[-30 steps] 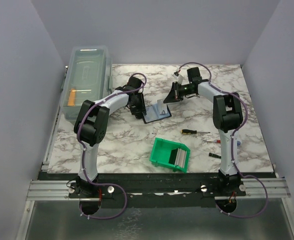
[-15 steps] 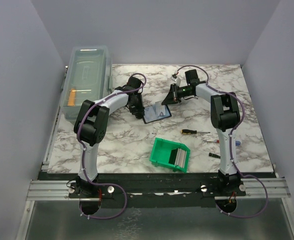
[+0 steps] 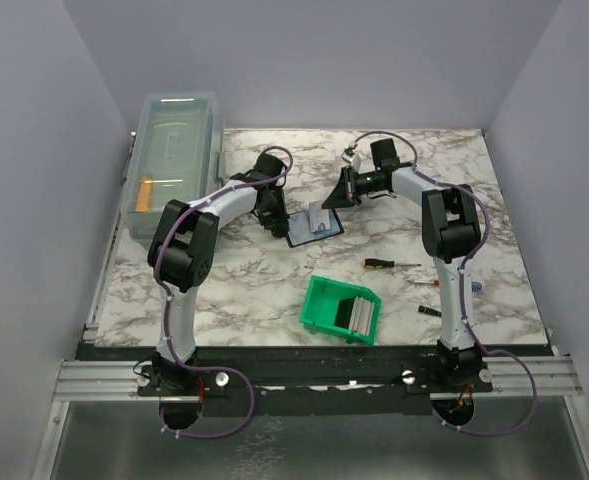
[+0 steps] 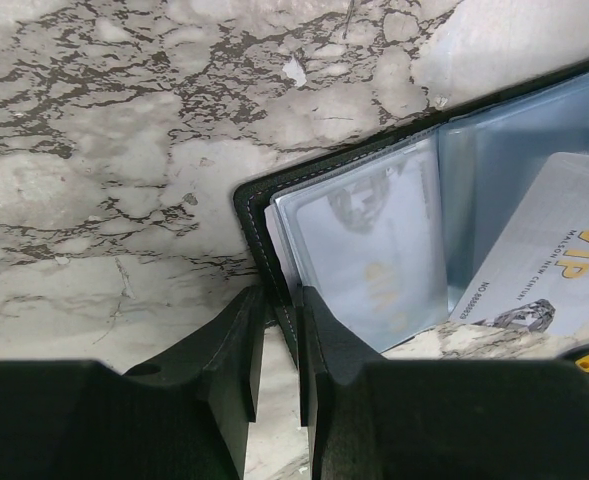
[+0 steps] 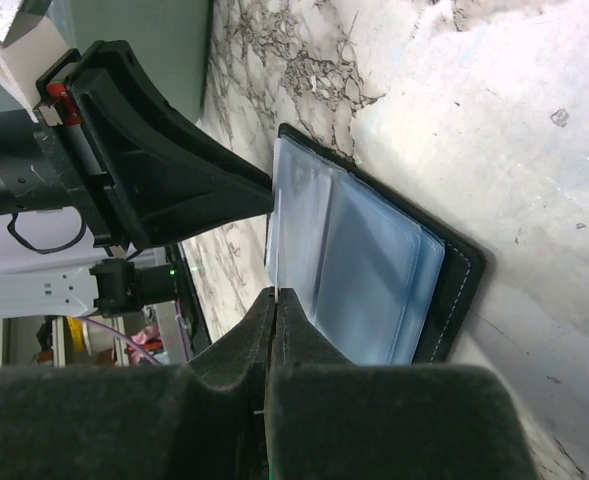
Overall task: Put the credit cards into the card holder
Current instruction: Insert the credit card into the card holder.
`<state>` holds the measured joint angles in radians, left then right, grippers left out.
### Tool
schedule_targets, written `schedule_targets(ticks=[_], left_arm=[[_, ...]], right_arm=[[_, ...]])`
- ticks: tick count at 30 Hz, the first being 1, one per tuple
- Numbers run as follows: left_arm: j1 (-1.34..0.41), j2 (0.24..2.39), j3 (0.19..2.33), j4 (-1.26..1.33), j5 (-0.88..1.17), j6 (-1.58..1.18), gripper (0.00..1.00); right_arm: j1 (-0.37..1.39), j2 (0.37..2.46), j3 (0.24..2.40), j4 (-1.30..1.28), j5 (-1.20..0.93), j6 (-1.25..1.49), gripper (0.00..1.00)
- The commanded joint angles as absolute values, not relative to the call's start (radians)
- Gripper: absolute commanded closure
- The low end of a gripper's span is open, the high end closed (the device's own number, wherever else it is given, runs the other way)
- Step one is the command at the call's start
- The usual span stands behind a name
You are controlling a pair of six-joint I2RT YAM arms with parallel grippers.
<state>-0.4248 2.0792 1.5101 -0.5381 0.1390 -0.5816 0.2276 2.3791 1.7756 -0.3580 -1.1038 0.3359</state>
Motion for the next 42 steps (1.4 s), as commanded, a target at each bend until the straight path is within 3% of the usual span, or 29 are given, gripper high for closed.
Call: schedule_targets(ticks=[1,14,42], left_arm=[[-0.419,2.147,1.489,-0.527,0.07,-0.558,0.75],[-0.419,2.147,1.488,-0.527,0.081,-0.555,0.77],[-0.424,2.145,1.494,-0.527,0.109,-0.554,0.78]], right_arm=[[0.232,2.43,1.807,-0.398,-1.104,0.334,1.0],[0.232,2.458,1.862,-0.506,-0.943,0.25,1.0],[0.284,2.502,1.884,-0.493,-1.037,0.234,1.0]])
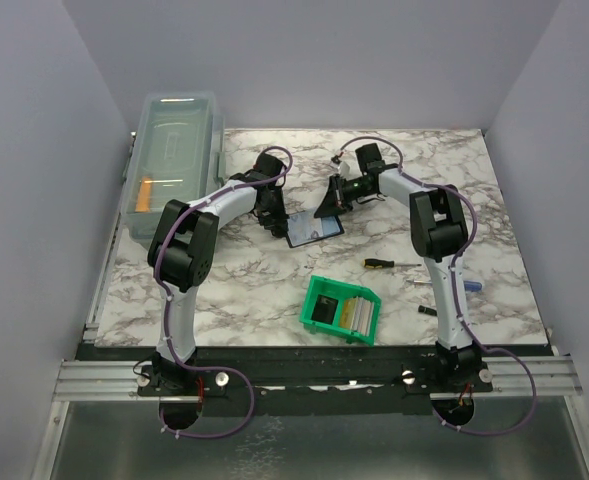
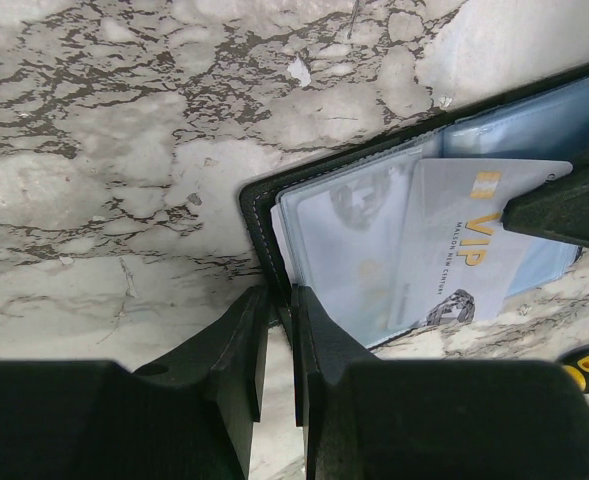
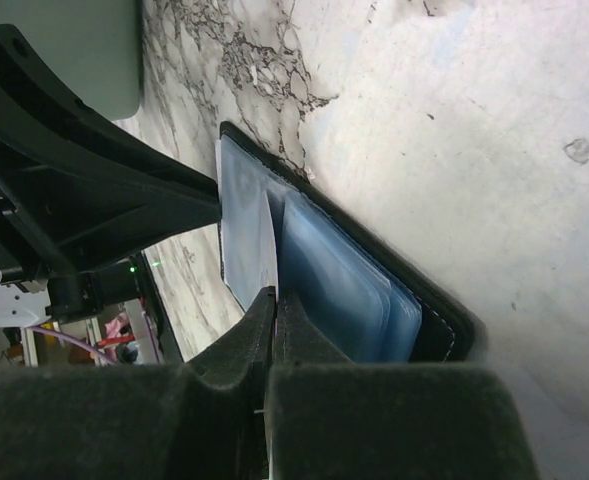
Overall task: Put the credit cards into the card holder
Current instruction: Insert the credit card into the card holder.
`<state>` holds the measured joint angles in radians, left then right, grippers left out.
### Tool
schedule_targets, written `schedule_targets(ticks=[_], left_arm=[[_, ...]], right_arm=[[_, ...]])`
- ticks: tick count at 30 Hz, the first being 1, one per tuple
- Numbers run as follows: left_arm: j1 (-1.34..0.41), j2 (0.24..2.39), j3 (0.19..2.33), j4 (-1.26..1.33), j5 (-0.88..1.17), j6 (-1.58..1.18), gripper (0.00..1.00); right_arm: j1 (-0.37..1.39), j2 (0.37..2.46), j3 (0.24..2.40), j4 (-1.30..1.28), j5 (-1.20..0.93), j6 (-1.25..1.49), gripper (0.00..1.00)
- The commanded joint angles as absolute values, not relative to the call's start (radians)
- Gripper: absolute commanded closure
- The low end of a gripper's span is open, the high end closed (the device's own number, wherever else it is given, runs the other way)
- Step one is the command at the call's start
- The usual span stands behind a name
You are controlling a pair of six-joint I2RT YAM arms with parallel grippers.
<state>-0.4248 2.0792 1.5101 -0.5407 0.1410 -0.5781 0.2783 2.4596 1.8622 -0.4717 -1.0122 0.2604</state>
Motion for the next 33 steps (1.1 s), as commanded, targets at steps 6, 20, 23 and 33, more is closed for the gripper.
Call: schedule_targets(ticks=[6,20,23,33], left_arm=[[-0.423,2.146,1.496,-0.527,0.11,-0.552,0.79],[-0.428,2.15,1.514,-0.526,0.118,-0.55,0.8],[-0.428,2.153,1.515,-0.528,0.118,-0.549,0.8],[-0.429,2.132,1.494,-0.527,0.114,-0.545,0.8]], right_arm=[[0.285,2.521,1.904,-0.515,-1.039,0.229,1.0],[0.339,2.634,2.097,-0.701,-0.994,0.162,0.97],[0.347,2.639,2.12,-0.697,-0.982,0.186,0.95],[0.347,2.472,1.985,-0.662,-0.705,0.293,0.41]])
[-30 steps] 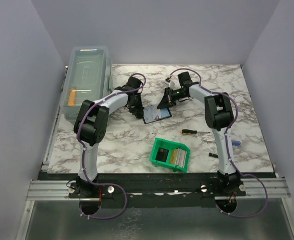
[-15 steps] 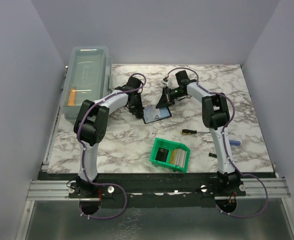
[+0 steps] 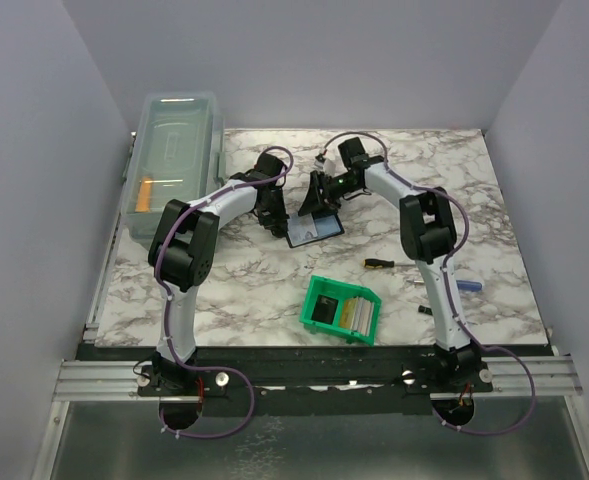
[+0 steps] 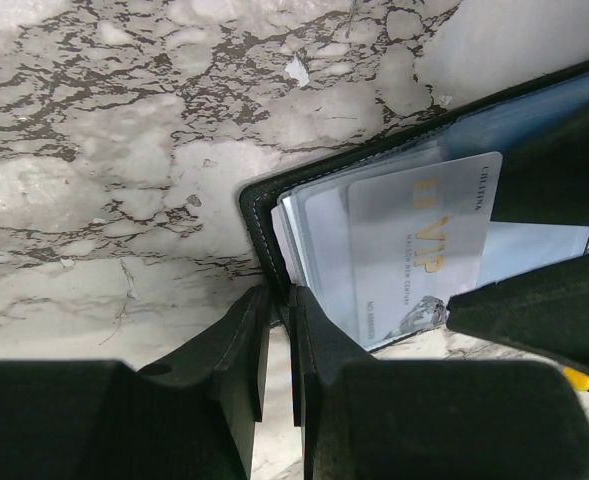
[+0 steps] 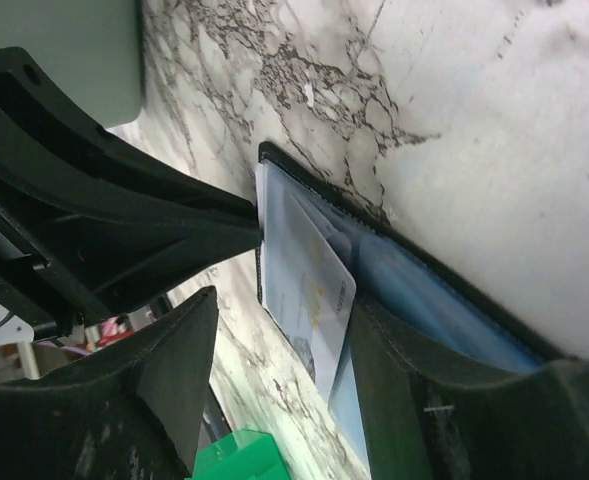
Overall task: Put the credit cards into the card holder
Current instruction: Insert the credit card into the card holder.
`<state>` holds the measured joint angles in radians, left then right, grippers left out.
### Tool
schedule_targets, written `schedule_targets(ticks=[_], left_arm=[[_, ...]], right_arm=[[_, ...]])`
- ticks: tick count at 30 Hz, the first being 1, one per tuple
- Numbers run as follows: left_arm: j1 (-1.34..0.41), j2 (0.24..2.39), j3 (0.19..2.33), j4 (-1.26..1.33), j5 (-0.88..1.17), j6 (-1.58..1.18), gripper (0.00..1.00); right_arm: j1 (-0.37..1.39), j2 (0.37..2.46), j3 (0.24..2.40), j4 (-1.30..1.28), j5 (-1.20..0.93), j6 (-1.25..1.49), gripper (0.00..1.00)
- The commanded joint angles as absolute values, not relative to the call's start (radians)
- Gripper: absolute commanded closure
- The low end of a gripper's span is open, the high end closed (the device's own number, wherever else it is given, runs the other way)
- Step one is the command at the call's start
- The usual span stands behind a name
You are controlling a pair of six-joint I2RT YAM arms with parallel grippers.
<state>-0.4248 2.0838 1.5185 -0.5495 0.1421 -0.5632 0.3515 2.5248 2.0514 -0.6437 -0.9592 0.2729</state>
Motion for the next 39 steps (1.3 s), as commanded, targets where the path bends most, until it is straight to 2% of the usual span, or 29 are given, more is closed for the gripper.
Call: schedule_targets(ticks=[1,9,12,14,17,24,30,34,39], left_arm=[[-0.428,2.131,1.493,-0.527,0.116,-0.546,0.8],[-0.428,2.136,1.5,-0.524,0.129,-0.551,0.8],[-0.431,2.137,1.5,-0.523,0.13,-0.552,0.8],[-0.43,2.136,1.503,-0.523,0.128,-0.552,0.8],[-0.43,2.142,1.51,-0.523,0.132,-0.552,0.8],[-0.43,2.126,1.51,-0.522,0.131,-0.55,0.81],[-0.43,2.098,1.496,-0.523,0.122,-0.553,0.79],[-0.428,2.041,1.47,-0.531,0.118,-0.56,0.71],[-0.428,1.922,1.405,-0.554,0.142,-0.541,0.58]], right_arm=[[0.347,2.462,1.978,-0.665,-0.689,0.297,0.4],[0.378,2.44,1.934,-0.655,-0.59,0.305,0.39],[0.394,2.44,1.928,-0.63,-0.619,0.324,0.46],[0.418,2.438,1.923,-0.595,-0.657,0.332,0.53],[0.436,2.456,1.926,-0.547,-0.787,0.367,0.57],[0.397,2.371,1.785,-0.351,-0.966,0.516,0.57],[0.387,2.326,1.866,-0.53,-0.755,0.411,0.47],[0.388,2.246,1.888,-0.673,-0.536,0.367,0.41],[0.4,1.962,1.656,-0.774,-0.283,0.388,0.31]])
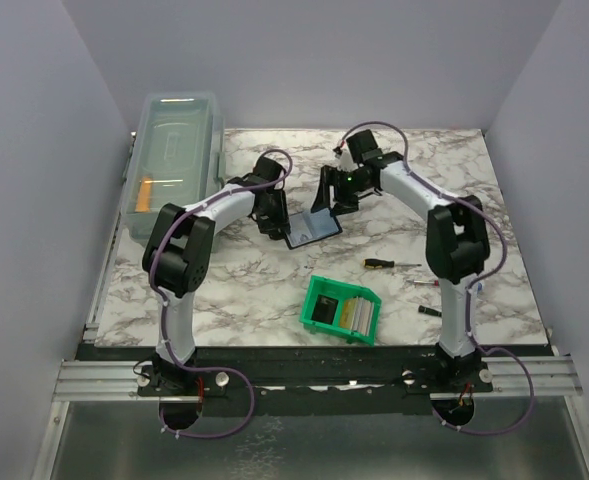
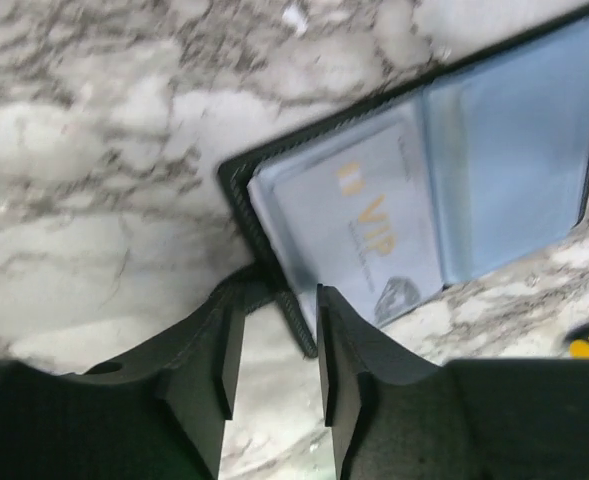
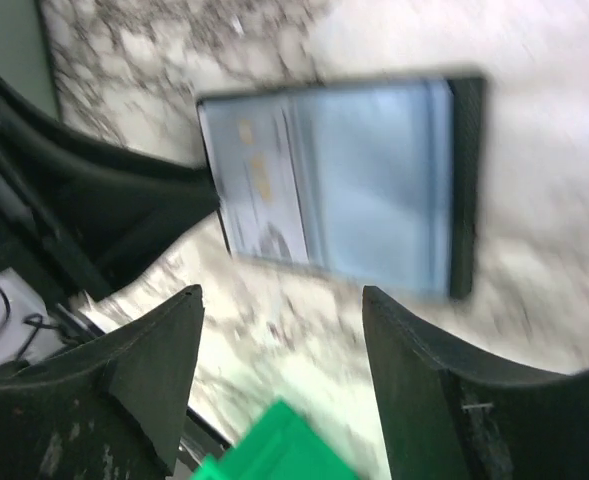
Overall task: Put the credit cards into the card holder
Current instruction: Insert the credit card into the card holder.
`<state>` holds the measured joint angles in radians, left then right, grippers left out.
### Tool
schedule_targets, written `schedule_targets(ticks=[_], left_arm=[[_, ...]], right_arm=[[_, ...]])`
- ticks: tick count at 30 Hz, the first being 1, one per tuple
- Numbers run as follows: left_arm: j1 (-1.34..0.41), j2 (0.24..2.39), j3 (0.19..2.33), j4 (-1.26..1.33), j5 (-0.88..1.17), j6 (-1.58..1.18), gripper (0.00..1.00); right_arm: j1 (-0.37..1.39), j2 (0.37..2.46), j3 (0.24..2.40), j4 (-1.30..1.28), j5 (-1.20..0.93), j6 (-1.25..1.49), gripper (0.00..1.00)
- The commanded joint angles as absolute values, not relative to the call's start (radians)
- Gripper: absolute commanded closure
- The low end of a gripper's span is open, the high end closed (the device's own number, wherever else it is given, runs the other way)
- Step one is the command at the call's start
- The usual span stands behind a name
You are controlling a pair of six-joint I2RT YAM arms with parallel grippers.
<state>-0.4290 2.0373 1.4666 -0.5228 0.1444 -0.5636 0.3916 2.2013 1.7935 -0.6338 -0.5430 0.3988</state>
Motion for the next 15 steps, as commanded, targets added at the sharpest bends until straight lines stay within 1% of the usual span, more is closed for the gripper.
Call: schedule_targets(ticks=[1,3,5,11,12,14,15], left_arm=[[-0.428,1.894,1.387,-0.555,0.156,-0.537,0.57],[-0.43,1.844,1.356,-0.554,0.202,-0.531,0.53],[-0.44,1.8,1.333,-0.551,0.26,-0.519,0.47],[-0.52,1.698,1.313,-0.545,0.378,-0.479,0.35],[-0.535,1.681,1.312,-0.544,0.39,-0.472,0.34],[-0.557,1.645,1.305,-0.543,0.407,-0.465,0.31],[-0.564,1.626,1.298,-0.54,0.416,-0.465,0.3]], right_arm=[[0.409,1.893,1.603,-0.791,-0.242,0.399,0.29],[0.436,1.772,1.48,-0.834,-0.182,0.424,0.26],[0.466,1.654,1.382,-0.875,-0.129,0.462,0.24],[0.599,1.37,1.162,-1.008,-0.012,0.652,0.18],[0.625,1.34,1.134,-1.022,-0.006,0.691,0.16],[0.679,1.294,1.088,-1.032,-0.006,0.772,0.07],[0.703,1.283,1.064,-1.033,0.008,0.807,0.04]])
